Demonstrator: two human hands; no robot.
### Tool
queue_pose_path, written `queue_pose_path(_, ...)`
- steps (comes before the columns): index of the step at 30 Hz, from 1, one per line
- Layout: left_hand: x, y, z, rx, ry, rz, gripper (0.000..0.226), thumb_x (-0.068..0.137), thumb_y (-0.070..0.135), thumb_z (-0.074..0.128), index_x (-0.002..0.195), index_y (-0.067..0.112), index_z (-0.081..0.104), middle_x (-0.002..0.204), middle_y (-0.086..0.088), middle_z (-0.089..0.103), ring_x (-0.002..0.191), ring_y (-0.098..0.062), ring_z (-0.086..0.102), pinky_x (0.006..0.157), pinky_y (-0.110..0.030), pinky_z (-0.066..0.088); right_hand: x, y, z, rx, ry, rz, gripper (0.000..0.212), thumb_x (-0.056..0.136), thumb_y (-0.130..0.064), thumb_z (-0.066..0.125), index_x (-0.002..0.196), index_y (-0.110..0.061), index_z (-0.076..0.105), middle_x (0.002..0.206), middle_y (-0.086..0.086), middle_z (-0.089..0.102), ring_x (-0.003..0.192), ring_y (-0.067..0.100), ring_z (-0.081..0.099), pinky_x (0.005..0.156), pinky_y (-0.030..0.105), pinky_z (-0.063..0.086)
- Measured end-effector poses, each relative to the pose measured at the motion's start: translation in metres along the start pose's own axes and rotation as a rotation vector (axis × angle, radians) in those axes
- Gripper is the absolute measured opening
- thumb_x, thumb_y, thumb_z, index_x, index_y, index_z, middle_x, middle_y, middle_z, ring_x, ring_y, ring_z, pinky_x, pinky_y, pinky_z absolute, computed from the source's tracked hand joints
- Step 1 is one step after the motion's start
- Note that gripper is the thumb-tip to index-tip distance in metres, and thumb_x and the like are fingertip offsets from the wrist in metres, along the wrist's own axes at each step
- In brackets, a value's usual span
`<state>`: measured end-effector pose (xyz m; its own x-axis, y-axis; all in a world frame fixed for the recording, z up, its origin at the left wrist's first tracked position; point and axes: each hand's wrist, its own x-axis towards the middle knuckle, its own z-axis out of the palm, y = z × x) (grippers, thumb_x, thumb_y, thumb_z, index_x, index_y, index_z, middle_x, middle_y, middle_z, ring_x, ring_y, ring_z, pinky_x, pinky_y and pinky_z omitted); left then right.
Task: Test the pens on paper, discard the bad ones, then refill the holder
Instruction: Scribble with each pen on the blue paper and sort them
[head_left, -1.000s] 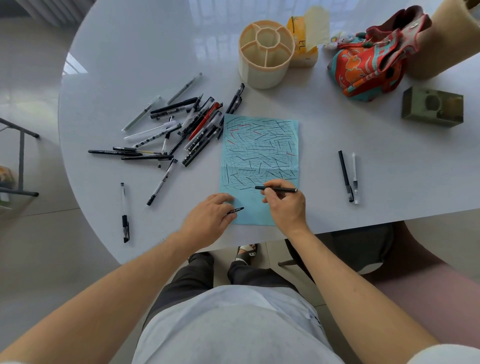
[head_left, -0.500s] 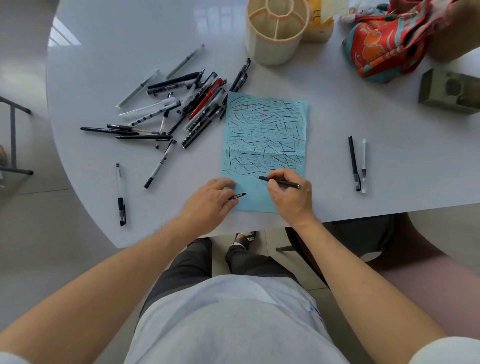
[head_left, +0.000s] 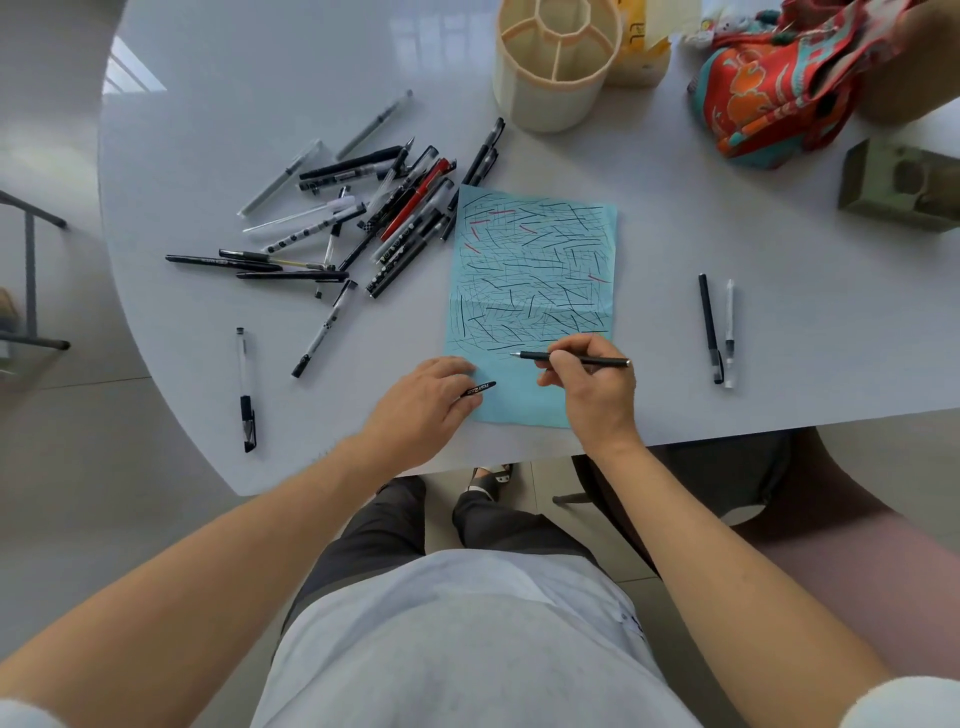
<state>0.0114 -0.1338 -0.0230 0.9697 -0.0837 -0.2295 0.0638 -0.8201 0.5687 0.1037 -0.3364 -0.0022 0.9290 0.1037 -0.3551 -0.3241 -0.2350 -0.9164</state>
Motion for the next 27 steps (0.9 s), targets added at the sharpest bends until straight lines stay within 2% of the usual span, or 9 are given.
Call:
queue_pose_path(2,0.0,0.004,-0.004,-0.047,0.006,-0.041,0.031,0.102,0.036,0.05,0.107,0.012,0.07,0.131,0.001,0.063,0.125,-0.018,0.053,0.104,-0.029,0.038,-0.004,-0.007,-0.005,0.18,-0.036,0.062,0.005,0.088,-0.006,0.064,0.086,-0.008,0.067,0.08,0.02,0.073,0.065,0.027,0.071,0.066,0.038,0.062)
queue_pose_path(5,0.001,0.011,-0.012,-0.083,0.015,-0.066,0.033,0.103,0.04,0.048,0.109,0.016,0.069,0.13,0.006,0.063,0.122,-0.013,0.053,0.098,-0.025,0.039,-0.01,-0.015,-0.014,0.244,-0.104,0.087,0.006,0.091,-0.006,0.062,0.089,-0.003,0.066,0.085,0.032,0.068,0.066,0.027,0.07,0.07,0.044,0.063)
queue_pose_path(9,0.006,0.025,-0.025,-0.11,0.007,-0.027,0.031,0.103,0.04,0.047,0.11,0.019,0.068,0.124,0.008,0.065,0.116,-0.013,0.056,0.095,-0.03,0.046,-0.013,-0.026,-0.021,0.242,-0.152,0.103,0.008,0.095,-0.001,0.058,0.089,0.0,0.063,0.078,0.025,0.07,0.062,0.028,0.067,0.073,0.047,0.063)
queue_pose_path(13,0.012,0.04,-0.037,-0.098,-0.028,-0.002,0.027,0.103,0.04,0.047,0.103,0.02,0.066,0.101,0.008,0.066,0.097,-0.013,0.058,0.083,-0.034,0.048,-0.01,-0.035,-0.025,0.239,-0.211,0.116,0.008,0.091,-0.009,0.061,0.09,-0.002,0.063,0.078,0.023,0.072,0.061,0.027,0.068,0.071,0.044,0.063)
queue_pose_path(17,0.02,0.053,-0.043,-0.038,-0.111,0.007,0.023,0.101,0.031,0.046,0.097,0.019,0.066,0.087,0.009,0.067,0.085,-0.015,0.061,0.076,-0.039,0.05,-0.01,-0.037,-0.028,0.227,-0.312,0.153,0.011,0.1,-0.009,0.062,0.092,-0.001,0.065,0.083,0.024,0.074,0.067,0.03,0.072,0.072,0.04,0.062)
queue_pose_path(21,0.027,0.06,-0.042,-0.023,-0.102,-0.019,0.019,0.1,0.024,0.046,0.096,0.021,0.065,0.082,0.011,0.07,0.08,-0.016,0.064,0.075,-0.037,0.052,-0.015,-0.033,-0.027,0.229,-0.278,0.158,0.014,0.101,-0.014,0.063,0.093,-0.003,0.066,0.082,0.02,0.075,0.064,0.027,0.071,0.072,0.038,0.063)
queue_pose_path(24,0.031,0.061,-0.036,-0.023,-0.18,0.01,0.021,0.1,0.035,0.049,0.102,0.025,0.067,0.088,0.01,0.071,0.084,-0.015,0.064,0.078,-0.038,0.052,-0.007,-0.032,-0.039,0.137,-0.304,0.171,0.017,0.101,-0.019,0.064,0.094,-0.004,0.068,0.081,0.017,0.075,0.065,0.026,0.071,0.07,0.036,0.062)
queue_pose_path(27,0.036,0.051,-0.03,-0.011,-0.163,0.005,0.038,0.096,0.052,0.055,0.127,0.031,0.061,0.12,0.011,0.066,0.112,-0.013,0.058,0.094,-0.033,0.048,0.032,-0.037,-0.073,-0.011,-0.156,0.2,0.023,0.103,-0.024,0.06,0.091,-0.005,0.066,0.084,0.017,0.07,0.065,0.019,0.068,0.065,0.036,0.062)
